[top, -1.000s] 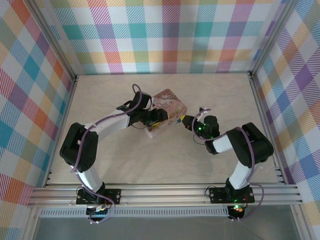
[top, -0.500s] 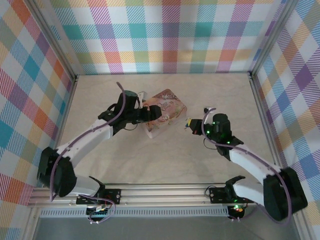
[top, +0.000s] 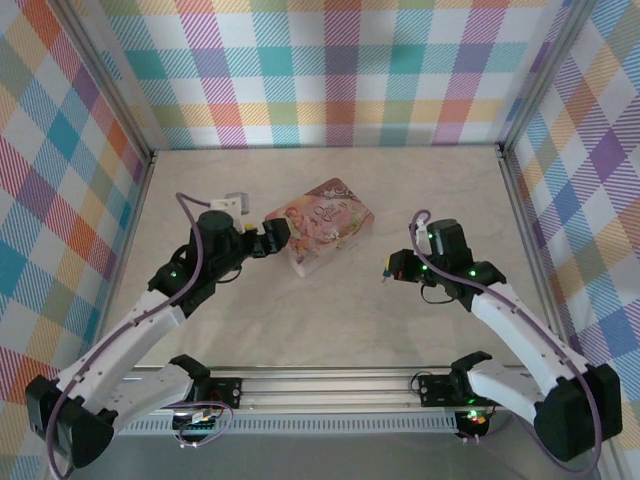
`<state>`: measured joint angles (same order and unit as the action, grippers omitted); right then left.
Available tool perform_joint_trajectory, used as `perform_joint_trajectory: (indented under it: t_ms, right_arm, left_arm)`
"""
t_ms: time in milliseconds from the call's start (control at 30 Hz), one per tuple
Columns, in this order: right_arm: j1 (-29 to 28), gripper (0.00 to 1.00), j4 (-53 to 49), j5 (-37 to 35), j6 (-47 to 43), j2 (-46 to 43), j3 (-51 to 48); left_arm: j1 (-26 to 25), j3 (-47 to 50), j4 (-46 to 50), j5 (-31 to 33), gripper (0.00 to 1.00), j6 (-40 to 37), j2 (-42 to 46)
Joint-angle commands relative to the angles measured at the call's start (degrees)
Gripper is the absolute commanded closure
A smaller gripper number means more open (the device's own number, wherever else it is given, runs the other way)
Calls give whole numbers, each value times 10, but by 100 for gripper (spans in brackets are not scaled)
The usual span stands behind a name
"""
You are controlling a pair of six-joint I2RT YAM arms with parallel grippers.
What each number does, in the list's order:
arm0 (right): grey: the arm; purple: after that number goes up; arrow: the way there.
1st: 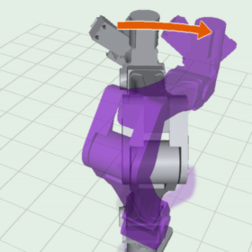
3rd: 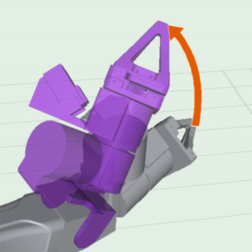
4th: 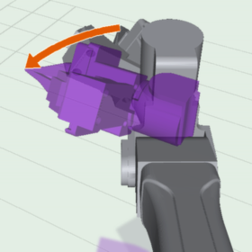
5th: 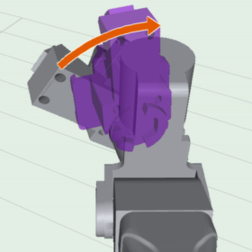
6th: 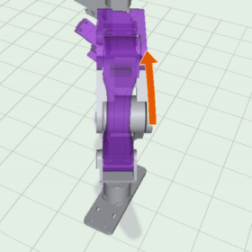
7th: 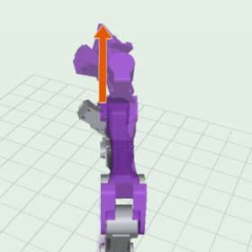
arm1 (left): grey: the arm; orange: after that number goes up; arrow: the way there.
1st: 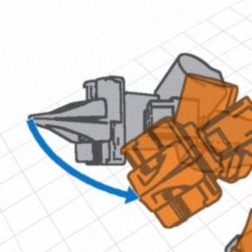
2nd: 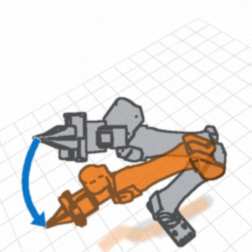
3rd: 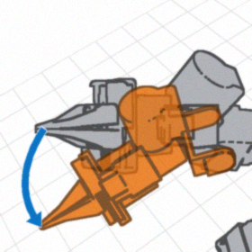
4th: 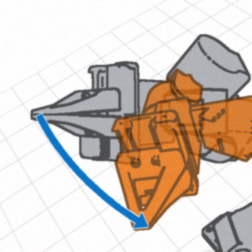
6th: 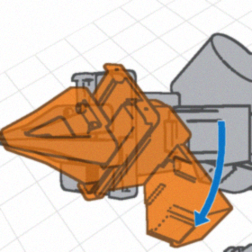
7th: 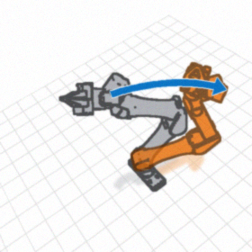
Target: Unlock a padlock with a key
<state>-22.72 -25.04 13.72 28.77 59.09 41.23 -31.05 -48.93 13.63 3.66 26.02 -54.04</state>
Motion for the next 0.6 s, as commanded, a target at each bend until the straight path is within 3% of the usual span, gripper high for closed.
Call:
perform_joint_trajectory:
  t_ms: [0,567]
  right_arm:
    - [0,99,-67,23,19,31,5]
    - [-21,99,-23,28,8,205,-6]
  left_arm:
    - [-1,14,17,82,2,-11,32]
    - [1,11,63,116,1,-10,33]
